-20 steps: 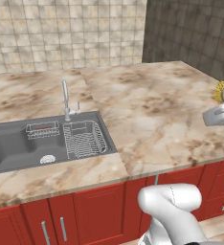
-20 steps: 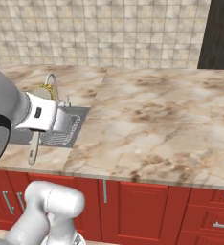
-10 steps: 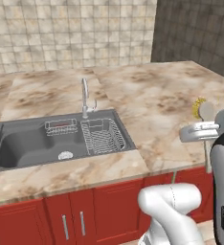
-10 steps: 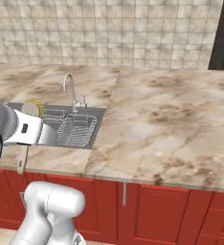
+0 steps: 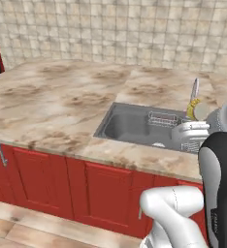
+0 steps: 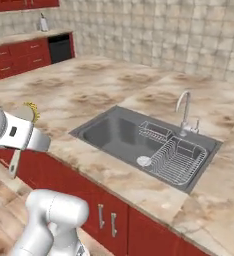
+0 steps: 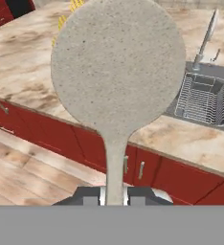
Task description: Grab the spray bottle from the cabinet, then place it next to the cutting board for sanitizing. Then grab the dish brush from the countertop next to the sink and place it next to the cutting board.
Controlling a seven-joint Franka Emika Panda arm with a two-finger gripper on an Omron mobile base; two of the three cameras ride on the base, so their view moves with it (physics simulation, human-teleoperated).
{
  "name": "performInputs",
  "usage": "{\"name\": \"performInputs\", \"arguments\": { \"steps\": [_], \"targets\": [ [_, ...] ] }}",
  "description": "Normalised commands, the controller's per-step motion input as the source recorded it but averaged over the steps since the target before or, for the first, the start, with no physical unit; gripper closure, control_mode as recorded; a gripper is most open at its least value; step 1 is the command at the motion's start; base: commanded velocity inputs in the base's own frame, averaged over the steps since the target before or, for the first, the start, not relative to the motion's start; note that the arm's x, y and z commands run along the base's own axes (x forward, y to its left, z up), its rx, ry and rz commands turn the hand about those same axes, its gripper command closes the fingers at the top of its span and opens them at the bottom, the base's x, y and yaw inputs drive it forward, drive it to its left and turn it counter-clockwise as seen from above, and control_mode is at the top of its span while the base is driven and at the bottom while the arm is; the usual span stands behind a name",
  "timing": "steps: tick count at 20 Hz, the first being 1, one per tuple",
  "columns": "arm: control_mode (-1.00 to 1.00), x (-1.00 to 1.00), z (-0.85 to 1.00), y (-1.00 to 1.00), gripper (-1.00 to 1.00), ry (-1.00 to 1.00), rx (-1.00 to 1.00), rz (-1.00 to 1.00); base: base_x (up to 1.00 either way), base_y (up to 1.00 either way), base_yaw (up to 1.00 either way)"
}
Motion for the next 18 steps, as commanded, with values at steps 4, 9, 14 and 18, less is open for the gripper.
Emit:
{"name": "performInputs", "arguments": {
  "steps": [4,9,14,18],
  "targets": [
    [1.0,0.0,0.0,0.0,1.0,0.0,0.0,0.0,0.0,0.0,1.0],
    [1.0,0.0,0.0,0.0,1.0,0.0,0.0,0.0,0.0,0.0,1.0],
    [1.0,0.0,0.0,0.0,1.0,0.0,0.0,0.0,0.0,0.0,1.0],
    [1.0,0.0,0.0,0.0,1.0,0.0,0.0,0.0,0.74,0.0,0.83]
  ]
}}
